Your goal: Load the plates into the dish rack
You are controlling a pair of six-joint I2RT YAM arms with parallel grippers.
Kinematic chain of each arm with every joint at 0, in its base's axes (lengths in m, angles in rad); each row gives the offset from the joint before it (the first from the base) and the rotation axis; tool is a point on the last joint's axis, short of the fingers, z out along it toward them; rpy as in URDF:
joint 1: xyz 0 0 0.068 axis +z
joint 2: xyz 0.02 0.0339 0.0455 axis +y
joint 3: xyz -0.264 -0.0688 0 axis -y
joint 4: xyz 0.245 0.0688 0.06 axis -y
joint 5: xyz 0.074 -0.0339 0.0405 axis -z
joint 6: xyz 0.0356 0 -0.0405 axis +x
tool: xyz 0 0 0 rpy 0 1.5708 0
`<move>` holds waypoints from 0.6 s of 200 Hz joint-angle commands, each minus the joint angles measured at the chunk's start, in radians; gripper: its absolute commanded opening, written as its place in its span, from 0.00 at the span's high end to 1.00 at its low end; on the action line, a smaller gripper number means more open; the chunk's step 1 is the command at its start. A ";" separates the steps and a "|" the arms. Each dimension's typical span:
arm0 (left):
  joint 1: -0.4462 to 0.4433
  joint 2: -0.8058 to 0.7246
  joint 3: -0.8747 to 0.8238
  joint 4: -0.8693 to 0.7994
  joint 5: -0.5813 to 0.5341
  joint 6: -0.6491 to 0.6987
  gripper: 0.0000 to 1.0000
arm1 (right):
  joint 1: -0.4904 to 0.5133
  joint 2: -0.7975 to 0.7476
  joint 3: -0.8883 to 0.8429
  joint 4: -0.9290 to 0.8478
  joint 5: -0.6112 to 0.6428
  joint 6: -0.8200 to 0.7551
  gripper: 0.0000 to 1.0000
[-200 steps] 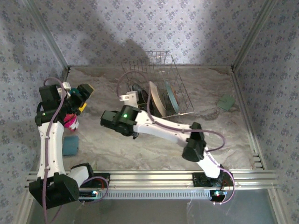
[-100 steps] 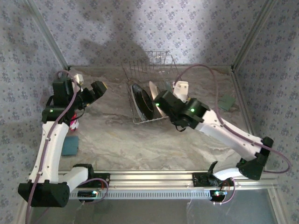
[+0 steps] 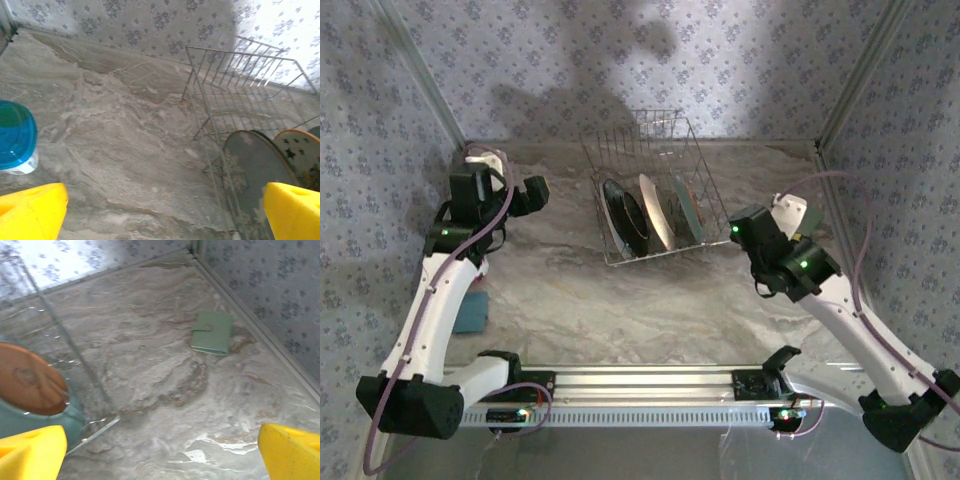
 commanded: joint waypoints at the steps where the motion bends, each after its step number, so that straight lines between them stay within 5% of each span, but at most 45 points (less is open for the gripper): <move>1: -0.004 0.016 -0.047 0.076 -0.067 0.074 0.01 | -0.065 -0.006 -0.055 0.083 -0.056 -0.090 0.00; 65: -0.006 -0.101 -0.431 0.526 -0.054 0.268 0.01 | -0.167 0.012 -0.151 0.283 -0.043 -0.288 0.00; 92: -0.006 -0.132 -0.538 0.594 -0.169 0.258 0.01 | -0.261 -0.019 -0.248 0.437 -0.198 -0.304 0.00; 120: -0.006 -0.164 -0.647 0.722 -0.252 0.215 0.00 | -0.357 -0.044 -0.372 0.670 -0.483 -0.651 0.00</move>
